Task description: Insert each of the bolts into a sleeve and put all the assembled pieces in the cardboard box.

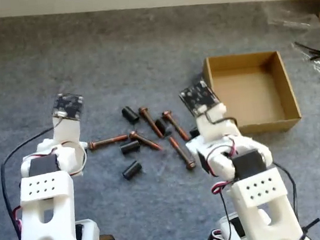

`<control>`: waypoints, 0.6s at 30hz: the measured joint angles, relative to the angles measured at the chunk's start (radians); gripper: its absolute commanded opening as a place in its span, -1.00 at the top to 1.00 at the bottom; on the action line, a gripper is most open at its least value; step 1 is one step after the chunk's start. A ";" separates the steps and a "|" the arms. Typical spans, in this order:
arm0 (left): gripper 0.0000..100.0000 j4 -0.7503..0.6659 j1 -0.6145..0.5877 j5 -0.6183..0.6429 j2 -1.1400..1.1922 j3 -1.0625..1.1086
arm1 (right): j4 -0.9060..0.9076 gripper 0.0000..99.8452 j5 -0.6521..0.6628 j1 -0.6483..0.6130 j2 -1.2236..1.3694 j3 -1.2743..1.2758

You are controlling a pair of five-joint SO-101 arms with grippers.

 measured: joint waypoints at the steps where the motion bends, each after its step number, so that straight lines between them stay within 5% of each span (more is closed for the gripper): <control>1: 0.98 0.018 0.018 -0.031 0.000 -0.009 | -0.005 0.99 0.000 0.003 -0.008 0.020; 7: 0.98 0.089 0.103 -0.229 0.000 -0.058 | -0.015 0.99 0.000 0.015 -0.020 0.055; 13: 0.97 0.098 0.117 -0.594 0.000 -0.063 | -0.040 0.99 0.000 0.083 -0.021 0.055; 18: 0.68 0.098 0.123 -0.752 0.034 -0.078 | -0.040 0.99 0.000 0.086 -0.021 0.055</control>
